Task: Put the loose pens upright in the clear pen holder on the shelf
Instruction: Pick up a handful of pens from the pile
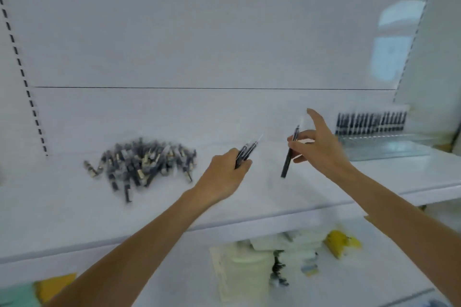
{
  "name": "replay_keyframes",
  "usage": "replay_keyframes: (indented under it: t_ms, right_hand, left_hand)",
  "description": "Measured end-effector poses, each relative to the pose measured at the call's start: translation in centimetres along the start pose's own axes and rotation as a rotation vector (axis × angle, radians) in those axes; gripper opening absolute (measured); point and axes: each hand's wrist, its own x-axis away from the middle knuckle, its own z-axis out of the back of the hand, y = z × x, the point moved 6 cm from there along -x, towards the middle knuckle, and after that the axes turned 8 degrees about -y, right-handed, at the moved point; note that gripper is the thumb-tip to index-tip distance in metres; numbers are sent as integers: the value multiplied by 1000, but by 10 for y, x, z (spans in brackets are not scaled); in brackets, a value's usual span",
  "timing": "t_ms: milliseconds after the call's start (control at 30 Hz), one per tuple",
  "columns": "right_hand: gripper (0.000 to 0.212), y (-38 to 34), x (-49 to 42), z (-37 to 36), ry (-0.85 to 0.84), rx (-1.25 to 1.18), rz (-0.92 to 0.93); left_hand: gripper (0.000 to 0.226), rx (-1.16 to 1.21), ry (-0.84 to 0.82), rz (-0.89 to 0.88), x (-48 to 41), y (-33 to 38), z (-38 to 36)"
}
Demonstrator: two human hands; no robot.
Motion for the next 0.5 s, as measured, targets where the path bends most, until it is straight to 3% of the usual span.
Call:
replay_keyframes:
  t_ms: [100,300,500]
  right_hand:
    - [72,29,23,73,51,64,-42]
    - [63,75,74,196,214,140,-92]
    - [61,109,84,267,305,165,-112]
  left_hand:
    - [27,136,-92,-34,-17,47,-63]
    - [31,148,-151,-133,-43,129,-163]
    - [25,267,-218,-172,-72,176,-223]
